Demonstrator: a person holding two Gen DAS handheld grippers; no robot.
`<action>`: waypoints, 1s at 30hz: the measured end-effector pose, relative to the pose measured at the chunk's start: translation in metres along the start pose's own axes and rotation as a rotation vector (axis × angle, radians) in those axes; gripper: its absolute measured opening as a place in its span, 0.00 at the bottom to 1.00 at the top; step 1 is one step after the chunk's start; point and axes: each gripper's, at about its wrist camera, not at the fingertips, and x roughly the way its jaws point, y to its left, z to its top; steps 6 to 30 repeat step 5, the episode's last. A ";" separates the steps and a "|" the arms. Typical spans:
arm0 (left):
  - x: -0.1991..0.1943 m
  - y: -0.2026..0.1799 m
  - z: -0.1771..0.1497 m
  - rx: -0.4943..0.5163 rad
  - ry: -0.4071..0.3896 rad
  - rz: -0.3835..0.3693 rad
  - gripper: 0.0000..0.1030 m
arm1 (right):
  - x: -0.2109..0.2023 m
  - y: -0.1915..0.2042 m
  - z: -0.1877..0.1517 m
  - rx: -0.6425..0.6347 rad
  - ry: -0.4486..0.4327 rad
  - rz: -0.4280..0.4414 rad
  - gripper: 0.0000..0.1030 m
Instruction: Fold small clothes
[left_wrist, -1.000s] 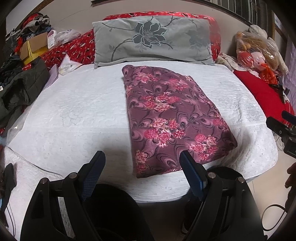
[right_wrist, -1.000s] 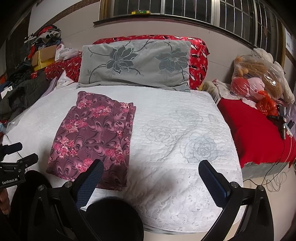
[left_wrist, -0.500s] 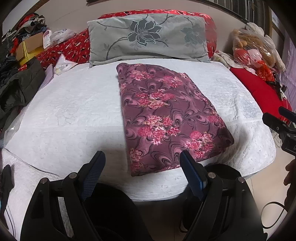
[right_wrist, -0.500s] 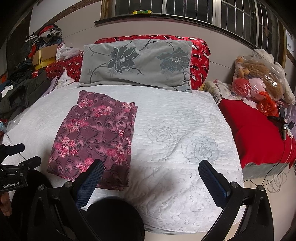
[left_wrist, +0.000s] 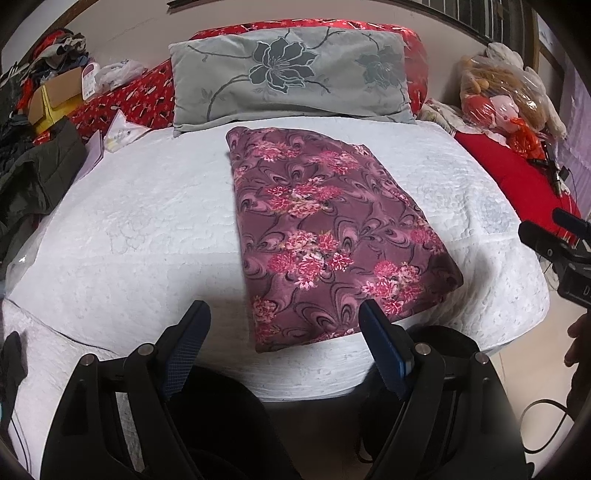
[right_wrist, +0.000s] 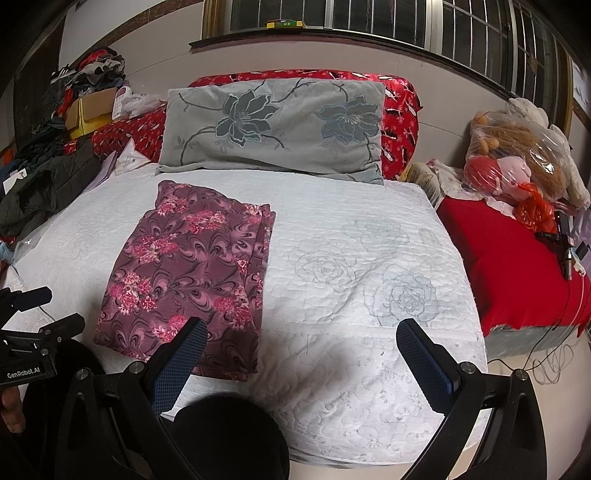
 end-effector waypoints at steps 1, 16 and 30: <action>0.000 -0.001 0.000 0.005 0.001 0.004 0.80 | 0.000 0.000 0.000 0.000 -0.003 -0.001 1.00; 0.001 -0.004 -0.001 0.020 0.005 0.014 0.80 | 0.000 -0.004 0.001 0.001 -0.010 -0.002 1.00; 0.001 -0.004 -0.001 0.020 0.005 0.014 0.80 | 0.000 -0.004 0.001 0.001 -0.010 -0.002 1.00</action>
